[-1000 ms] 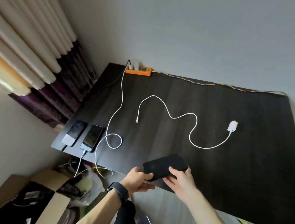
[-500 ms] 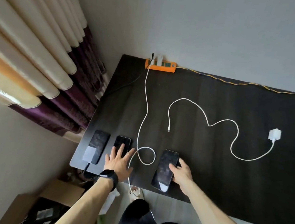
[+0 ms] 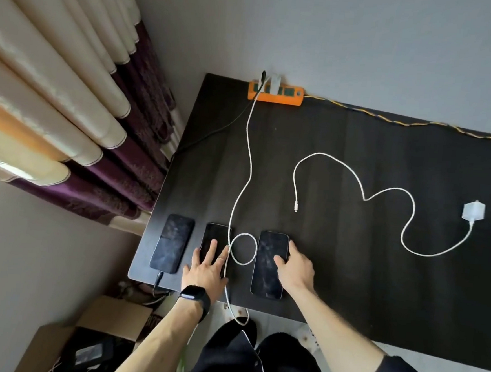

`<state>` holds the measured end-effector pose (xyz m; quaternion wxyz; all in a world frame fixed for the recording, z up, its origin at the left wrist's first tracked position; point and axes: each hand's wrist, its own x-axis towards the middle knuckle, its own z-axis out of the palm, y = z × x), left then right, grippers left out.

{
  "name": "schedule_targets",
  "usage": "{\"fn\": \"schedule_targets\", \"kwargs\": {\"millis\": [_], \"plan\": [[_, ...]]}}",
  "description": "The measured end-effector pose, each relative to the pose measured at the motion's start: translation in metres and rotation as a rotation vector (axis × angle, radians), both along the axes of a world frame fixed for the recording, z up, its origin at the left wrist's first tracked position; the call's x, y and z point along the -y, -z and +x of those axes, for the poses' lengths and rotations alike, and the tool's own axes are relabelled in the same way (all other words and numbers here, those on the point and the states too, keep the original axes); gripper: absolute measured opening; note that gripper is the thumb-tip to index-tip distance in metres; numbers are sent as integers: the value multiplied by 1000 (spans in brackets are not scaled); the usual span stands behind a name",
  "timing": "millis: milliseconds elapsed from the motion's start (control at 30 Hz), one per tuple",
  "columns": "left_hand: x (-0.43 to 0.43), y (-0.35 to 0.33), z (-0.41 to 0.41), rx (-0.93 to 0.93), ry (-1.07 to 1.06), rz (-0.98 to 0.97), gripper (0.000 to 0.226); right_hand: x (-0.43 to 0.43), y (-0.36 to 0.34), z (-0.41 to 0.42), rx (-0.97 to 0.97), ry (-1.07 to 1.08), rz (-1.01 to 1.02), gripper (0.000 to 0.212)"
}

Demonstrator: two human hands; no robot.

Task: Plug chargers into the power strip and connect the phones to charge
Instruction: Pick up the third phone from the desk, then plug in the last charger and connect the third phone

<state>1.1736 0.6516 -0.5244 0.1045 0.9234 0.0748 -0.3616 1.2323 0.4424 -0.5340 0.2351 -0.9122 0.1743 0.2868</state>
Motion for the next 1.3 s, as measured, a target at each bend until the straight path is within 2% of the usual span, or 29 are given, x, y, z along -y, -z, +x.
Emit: {"fn": "schedule_targets", "kwargs": {"millis": [200, 433, 633, 767, 1133, 1300], "plan": [[6, 3, -1, 31, -41, -23, 78, 2, 2, -14, -83, -120, -89, 83], [11, -5, 7, -12, -42, 10, 77, 17, -1, -21, -158, -124, 10, 85], [22, -20, 34, 120, -160, 33, 72, 56, -11, -30, -137, 11, 224, 70], [48, -25, 61, 210, -128, -38, 77, 102, -23, -32, -106, 118, 252, 59], [251, -70, 167, 363, 243, -276, 79, 308, -51, 37, 131, 627, 305, 54], [331, -73, 218, 421, 348, -257, 75, 393, -51, 95, 197, 760, 304, 60]]}}
